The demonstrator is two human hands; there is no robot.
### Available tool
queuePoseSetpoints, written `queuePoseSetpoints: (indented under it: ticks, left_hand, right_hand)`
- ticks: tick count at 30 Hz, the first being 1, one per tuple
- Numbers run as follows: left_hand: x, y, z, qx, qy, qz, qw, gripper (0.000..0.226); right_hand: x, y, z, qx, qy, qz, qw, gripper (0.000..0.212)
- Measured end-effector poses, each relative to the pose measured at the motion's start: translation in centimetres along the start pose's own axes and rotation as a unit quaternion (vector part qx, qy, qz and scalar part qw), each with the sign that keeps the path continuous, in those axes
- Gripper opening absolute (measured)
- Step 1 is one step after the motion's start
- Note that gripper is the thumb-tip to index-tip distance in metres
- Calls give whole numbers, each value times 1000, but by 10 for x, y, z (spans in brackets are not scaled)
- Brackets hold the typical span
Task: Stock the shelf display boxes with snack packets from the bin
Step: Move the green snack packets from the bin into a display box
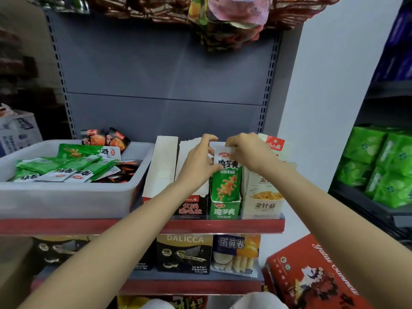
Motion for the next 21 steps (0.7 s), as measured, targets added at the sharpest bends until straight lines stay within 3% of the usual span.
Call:
queuePoseSetpoints:
  ticks: [5, 9, 14, 21]
  left_hand:
    - [9, -7, -9, 34, 67, 106, 992, 20]
    - [11, -6, -10, 11, 72, 201, 977, 24]
    - [-2, -42, -18, 43, 67, 195, 978, 25]
    - [-98, -132, -43, 94, -30, 191, 977, 10]
  right_hand:
    - [9, 16, -5, -53, 22, 16, 998, 6]
    - [9, 23, -4, -53, 24, 6, 998, 7]
    - [-21, 14, 1, 41, -28, 61, 997, 23]
    - [-111, 67, 33, 26, -85, 196, 977, 24]
Point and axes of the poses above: each hand's wrist, its own z-axis towards the middle knuckle, its own y-axis out of the palm, x = y × z, the point moved 9 cm from there along z, towards the middle knuckle, and after that the axes turned 13 degrees about z, right-handed, at the moved point
